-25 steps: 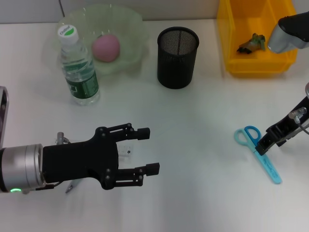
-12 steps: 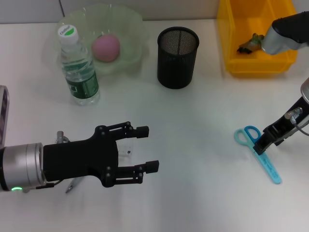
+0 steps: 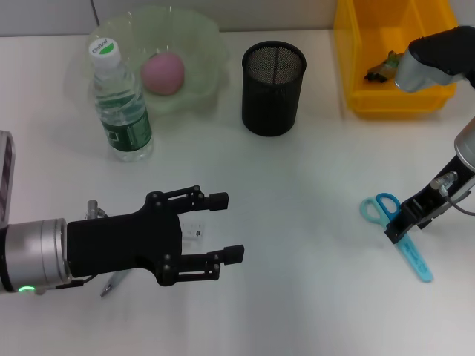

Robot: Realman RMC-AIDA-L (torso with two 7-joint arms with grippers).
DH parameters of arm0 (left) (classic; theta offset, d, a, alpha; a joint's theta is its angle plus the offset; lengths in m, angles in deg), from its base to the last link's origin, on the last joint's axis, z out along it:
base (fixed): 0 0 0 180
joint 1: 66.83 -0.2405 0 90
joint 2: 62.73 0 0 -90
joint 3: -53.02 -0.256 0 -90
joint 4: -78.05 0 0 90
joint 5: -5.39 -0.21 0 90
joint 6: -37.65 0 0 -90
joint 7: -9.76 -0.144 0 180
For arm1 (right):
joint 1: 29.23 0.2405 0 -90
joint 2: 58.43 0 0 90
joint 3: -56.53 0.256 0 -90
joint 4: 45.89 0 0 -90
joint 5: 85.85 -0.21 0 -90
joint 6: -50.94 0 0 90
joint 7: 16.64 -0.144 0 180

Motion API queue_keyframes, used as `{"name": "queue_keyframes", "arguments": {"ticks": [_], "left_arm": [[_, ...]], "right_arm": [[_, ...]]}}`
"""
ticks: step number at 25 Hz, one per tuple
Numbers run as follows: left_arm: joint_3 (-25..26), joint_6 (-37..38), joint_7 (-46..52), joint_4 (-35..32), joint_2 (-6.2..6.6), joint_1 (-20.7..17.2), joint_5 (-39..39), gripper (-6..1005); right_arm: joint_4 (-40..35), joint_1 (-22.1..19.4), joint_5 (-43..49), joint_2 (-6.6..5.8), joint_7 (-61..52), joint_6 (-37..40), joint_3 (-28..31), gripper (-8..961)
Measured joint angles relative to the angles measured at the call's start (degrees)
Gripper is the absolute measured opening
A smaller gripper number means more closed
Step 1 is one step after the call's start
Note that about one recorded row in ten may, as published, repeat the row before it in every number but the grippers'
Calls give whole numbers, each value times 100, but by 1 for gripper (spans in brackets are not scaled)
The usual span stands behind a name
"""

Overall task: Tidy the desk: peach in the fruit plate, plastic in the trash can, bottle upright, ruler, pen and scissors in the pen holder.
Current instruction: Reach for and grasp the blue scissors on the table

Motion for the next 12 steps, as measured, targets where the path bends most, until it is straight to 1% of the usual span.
{"name": "queue_keyframes", "arguments": {"ticks": [12], "left_arm": [[0,-16,-42,8,0,-23,0,786]], "right_arm": [[20,-2,-3,10,-19,-27,-22,567]]}}
